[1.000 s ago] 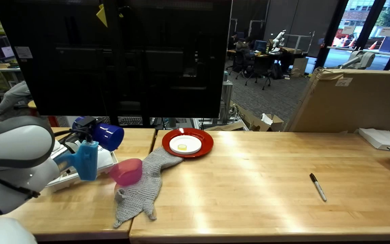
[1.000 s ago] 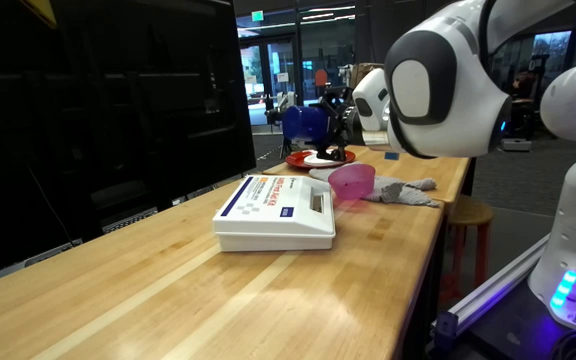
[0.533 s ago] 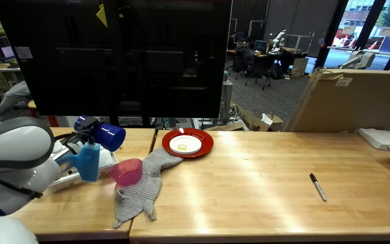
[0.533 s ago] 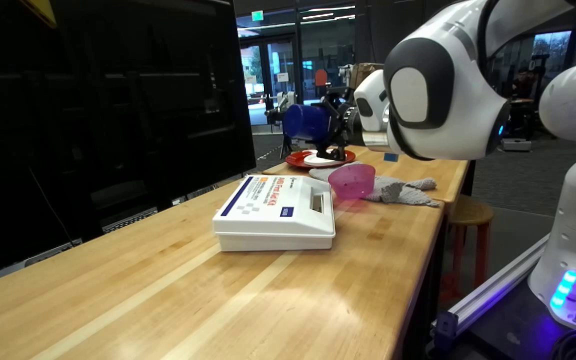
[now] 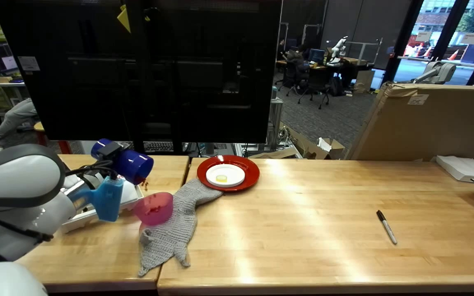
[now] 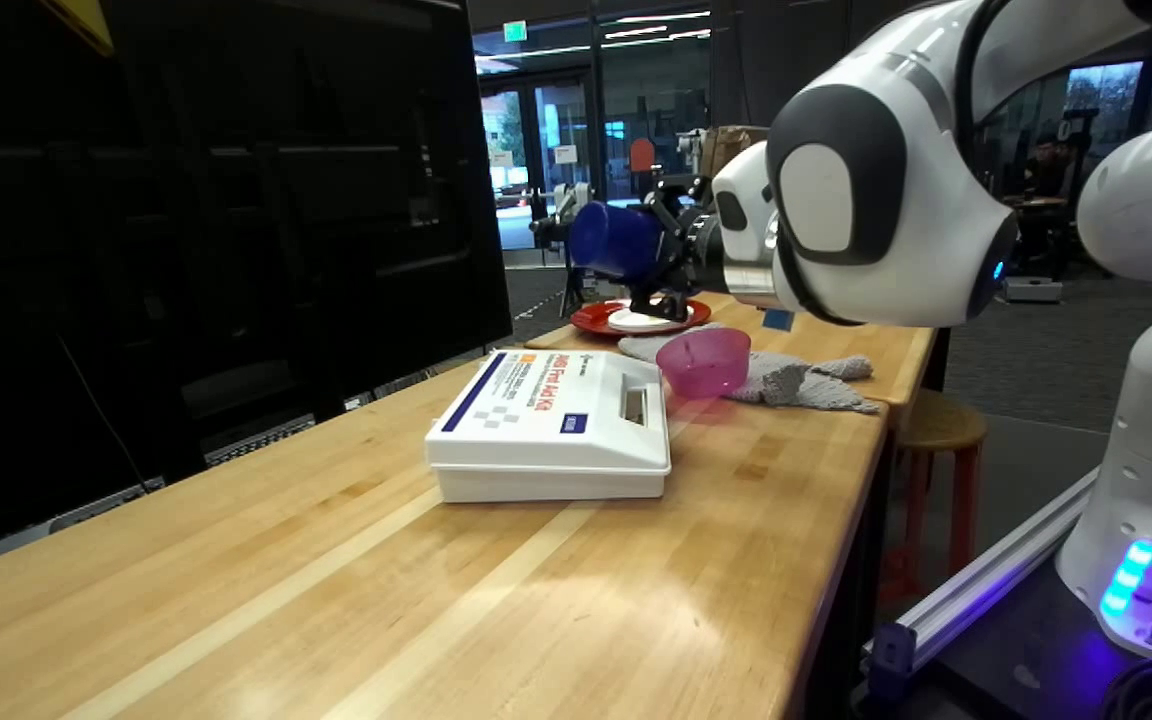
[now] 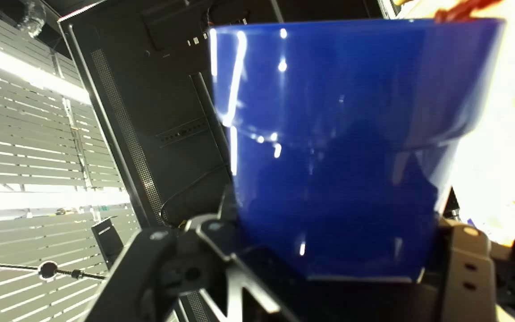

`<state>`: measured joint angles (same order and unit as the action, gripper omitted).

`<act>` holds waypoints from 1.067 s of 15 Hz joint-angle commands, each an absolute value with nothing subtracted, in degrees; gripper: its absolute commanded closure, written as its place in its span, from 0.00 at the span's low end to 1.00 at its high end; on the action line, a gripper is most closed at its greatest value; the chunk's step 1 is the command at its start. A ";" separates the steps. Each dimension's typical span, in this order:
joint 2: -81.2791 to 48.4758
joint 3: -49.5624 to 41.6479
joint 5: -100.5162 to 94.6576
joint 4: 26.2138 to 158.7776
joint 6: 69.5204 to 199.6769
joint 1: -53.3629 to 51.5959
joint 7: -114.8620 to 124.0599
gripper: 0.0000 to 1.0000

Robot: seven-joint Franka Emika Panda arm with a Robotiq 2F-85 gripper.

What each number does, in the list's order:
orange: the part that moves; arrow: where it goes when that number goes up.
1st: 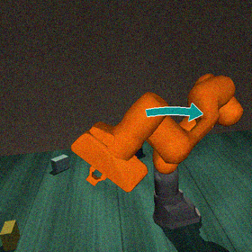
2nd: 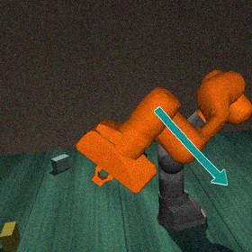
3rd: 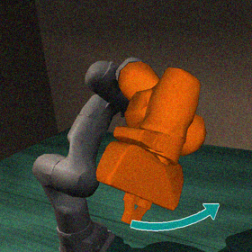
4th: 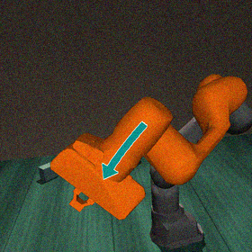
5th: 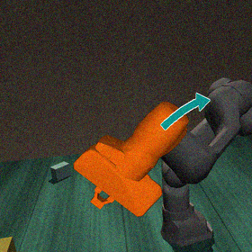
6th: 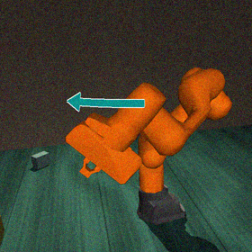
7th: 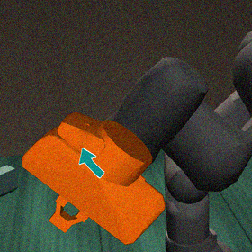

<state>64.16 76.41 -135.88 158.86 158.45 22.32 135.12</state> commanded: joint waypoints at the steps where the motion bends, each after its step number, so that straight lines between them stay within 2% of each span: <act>1: 67.66 77.42 -133.73 158.87 159.63 23.00 139.43 0.42; 16: 74.33 79.82 -128.02 158.92 161.19 25.42 145.34 0.42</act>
<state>70.12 78.42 -129.48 158.92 159.64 24.17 141.09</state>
